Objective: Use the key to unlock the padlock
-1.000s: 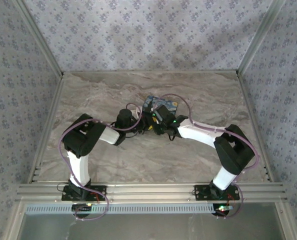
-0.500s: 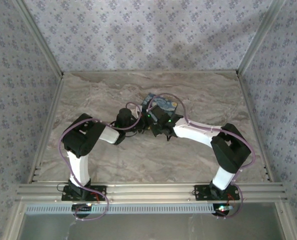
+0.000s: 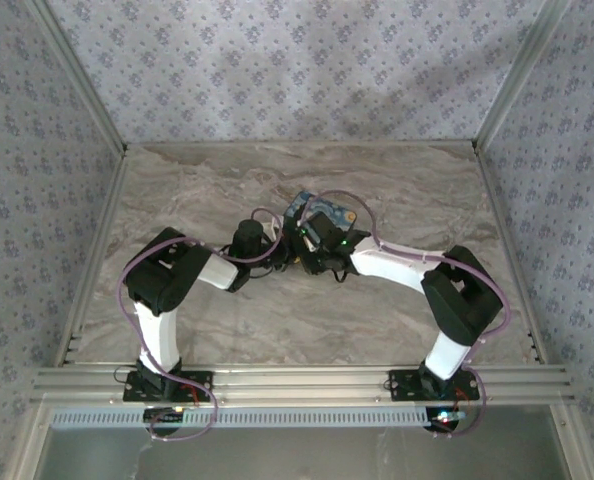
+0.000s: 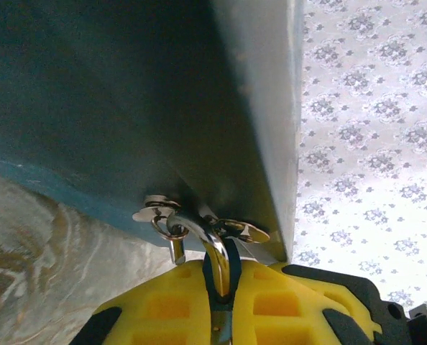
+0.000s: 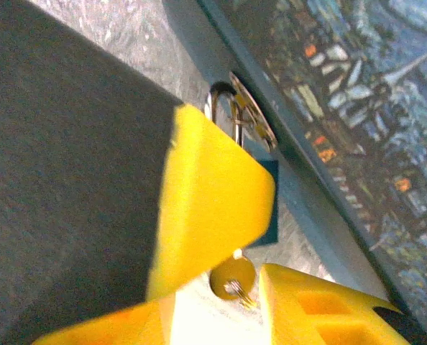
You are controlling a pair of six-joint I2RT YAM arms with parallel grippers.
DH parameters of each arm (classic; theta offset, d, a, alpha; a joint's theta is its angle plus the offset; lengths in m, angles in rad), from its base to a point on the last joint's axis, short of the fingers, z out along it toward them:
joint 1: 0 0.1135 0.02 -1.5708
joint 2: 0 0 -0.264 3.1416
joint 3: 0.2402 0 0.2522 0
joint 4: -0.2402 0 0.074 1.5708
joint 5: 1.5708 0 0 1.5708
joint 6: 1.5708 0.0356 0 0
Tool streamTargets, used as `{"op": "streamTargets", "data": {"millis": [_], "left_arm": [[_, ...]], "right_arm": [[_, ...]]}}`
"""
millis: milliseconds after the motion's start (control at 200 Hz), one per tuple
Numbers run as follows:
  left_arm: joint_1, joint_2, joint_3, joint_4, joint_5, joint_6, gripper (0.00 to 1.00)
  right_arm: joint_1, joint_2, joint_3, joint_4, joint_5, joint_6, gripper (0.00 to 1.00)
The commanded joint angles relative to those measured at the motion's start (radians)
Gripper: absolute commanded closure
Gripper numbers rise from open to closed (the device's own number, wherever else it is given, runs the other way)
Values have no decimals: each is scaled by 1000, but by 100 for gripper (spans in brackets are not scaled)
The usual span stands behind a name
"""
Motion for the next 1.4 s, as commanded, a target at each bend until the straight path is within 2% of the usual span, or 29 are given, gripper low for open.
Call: {"op": "streamTargets", "data": {"millis": [0, 160, 315, 395, 540, 735, 859, 1084, 1209, 1394], "left_arm": [[0, -13, -16, -7, 13, 65, 95], [0, -43, -24, -109, -1, 137, 91], [0, -91, -22, -233, -22, 225, 79], [-1, -118, -22, -297, -39, 270, 78], [-1, -156, -27, -324, -52, 287, 69], [0, -207, -34, -353, -79, 299, 68], [2, -268, -39, -420, -117, 339, 63], [9, -388, -30, -594, -253, 447, 54], [21, -434, -20, -670, -321, 484, 49], [43, -472, -17, -705, -343, 499, 49]], "right_arm": [[-10, -54, -50, 44, -45, 58, 61], [-36, -66, -84, 82, -56, 89, 58], [-75, -50, -82, 95, -23, 116, 58], [-101, -47, -82, 117, -30, 122, 58], [-133, -27, -56, 123, 6, 122, 57], [-173, 7, -1, 126, 18, 111, 57], [-147, -12, -4, 97, 56, 112, 57], [-52, -69, -55, 77, 153, 150, 55], [-25, -25, -49, 86, 185, 166, 53], [-7, 67, -5, 100, 206, 177, 53]]}}
